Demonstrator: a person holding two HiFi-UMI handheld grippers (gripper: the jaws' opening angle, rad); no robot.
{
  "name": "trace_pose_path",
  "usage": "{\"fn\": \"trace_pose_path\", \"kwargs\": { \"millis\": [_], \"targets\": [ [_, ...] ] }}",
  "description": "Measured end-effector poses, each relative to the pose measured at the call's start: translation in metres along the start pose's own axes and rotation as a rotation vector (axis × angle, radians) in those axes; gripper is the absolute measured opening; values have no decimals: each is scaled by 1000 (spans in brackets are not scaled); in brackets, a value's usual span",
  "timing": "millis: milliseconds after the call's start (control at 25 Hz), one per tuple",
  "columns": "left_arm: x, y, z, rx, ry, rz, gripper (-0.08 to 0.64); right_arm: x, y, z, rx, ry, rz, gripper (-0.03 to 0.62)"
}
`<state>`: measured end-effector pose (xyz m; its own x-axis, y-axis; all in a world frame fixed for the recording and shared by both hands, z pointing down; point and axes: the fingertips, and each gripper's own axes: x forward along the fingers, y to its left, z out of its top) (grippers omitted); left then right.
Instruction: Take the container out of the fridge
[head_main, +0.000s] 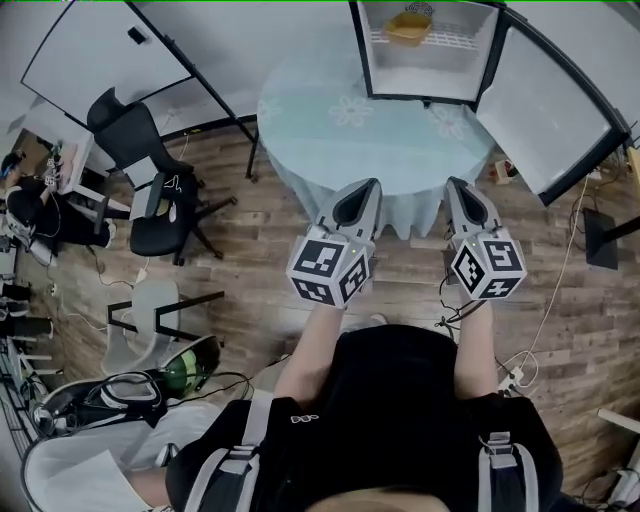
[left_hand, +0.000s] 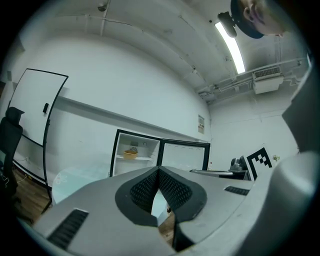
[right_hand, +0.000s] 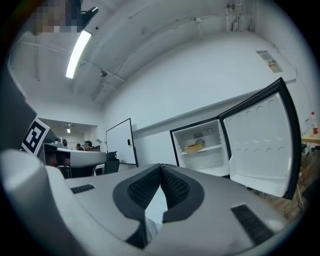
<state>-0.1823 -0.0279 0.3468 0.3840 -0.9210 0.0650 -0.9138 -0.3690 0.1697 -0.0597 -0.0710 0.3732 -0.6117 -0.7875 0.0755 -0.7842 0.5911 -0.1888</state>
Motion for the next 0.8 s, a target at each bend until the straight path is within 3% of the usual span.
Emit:
{"fn": "trace_pose_path", "kwargs": {
  "millis": [280, 520, 800],
  "targets": [
    [-11, 45, -1, -4, -1, -1, 3, 32, 41, -12, -24, 0, 23, 8],
    [2, 40, -6, -7, 14, -72, 3, 27, 12, -16, -6, 10, -83, 8],
    [37, 36, -15, -50, 28, -104, 3, 38, -6, -23, -26, 46, -86, 8]
  ]
}}
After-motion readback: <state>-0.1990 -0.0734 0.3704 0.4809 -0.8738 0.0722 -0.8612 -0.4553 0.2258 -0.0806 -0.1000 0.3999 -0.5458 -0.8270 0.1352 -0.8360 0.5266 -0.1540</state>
